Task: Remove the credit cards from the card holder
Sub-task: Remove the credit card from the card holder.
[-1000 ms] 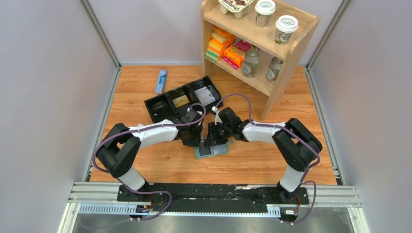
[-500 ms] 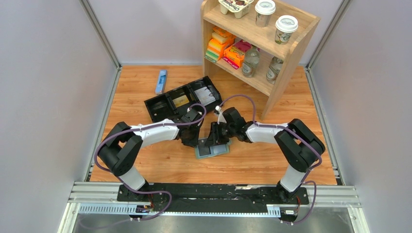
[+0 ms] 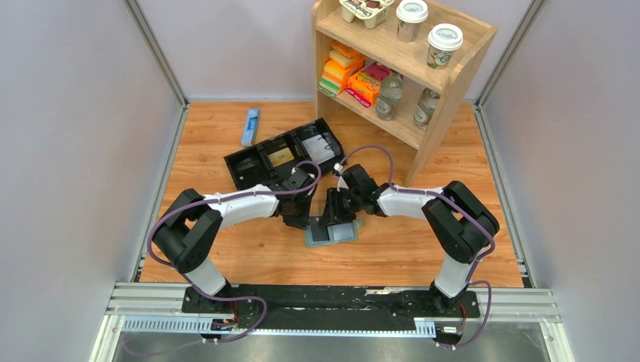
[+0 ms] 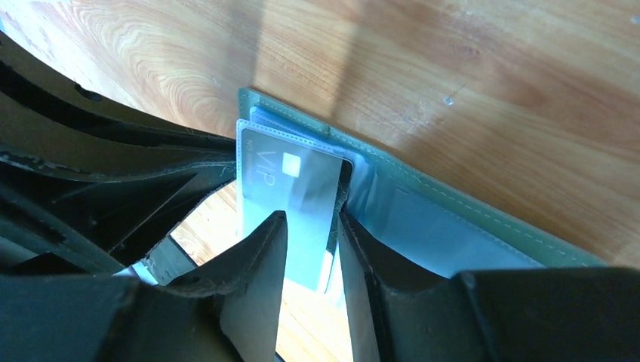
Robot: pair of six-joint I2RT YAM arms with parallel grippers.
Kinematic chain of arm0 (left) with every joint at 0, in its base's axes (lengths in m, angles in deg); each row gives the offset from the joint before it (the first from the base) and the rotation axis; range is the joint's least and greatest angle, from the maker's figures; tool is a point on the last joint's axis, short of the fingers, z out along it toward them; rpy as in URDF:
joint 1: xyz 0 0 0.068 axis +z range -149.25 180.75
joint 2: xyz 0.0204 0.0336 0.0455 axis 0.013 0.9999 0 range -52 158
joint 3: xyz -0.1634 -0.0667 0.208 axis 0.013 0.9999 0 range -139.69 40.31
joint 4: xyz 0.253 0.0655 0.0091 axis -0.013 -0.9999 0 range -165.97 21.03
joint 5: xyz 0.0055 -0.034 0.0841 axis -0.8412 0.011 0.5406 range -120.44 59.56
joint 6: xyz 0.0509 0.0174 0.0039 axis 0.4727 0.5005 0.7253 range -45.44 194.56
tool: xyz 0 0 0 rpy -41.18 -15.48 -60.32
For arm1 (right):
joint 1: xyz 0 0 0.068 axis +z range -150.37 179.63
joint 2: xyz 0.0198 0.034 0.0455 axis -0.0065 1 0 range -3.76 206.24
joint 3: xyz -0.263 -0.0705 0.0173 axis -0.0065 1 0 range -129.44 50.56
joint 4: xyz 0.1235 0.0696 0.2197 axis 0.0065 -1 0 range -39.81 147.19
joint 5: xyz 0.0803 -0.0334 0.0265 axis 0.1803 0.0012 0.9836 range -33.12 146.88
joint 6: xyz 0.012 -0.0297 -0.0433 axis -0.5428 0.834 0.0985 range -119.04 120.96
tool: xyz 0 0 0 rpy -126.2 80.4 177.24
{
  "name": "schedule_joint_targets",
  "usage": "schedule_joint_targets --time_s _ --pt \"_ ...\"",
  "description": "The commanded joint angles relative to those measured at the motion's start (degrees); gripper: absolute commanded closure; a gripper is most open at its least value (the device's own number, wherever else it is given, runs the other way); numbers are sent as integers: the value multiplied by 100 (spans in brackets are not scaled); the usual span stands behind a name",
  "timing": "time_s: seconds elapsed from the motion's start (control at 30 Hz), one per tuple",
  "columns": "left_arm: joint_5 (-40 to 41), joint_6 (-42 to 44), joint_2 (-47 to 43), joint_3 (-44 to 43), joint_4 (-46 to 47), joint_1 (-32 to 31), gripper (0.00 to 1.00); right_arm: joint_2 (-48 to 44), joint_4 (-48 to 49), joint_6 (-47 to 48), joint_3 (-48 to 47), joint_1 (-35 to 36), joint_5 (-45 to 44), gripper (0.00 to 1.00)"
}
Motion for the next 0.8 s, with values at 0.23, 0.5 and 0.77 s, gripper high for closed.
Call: schedule_joint_targets --time_s 0.23,0.5,0.77 --pt "-16 -52 -186 50 -127 -57 81 -24 -369 48 -206 14 -256 59" --pt "204 -123 -933 -46 -171 -57 71 -622 -34 66 -4 14 -168 54" --pt "-482 -9 -618 -363 -75 -57 74 -500 -16 22 49 14 -203 54"
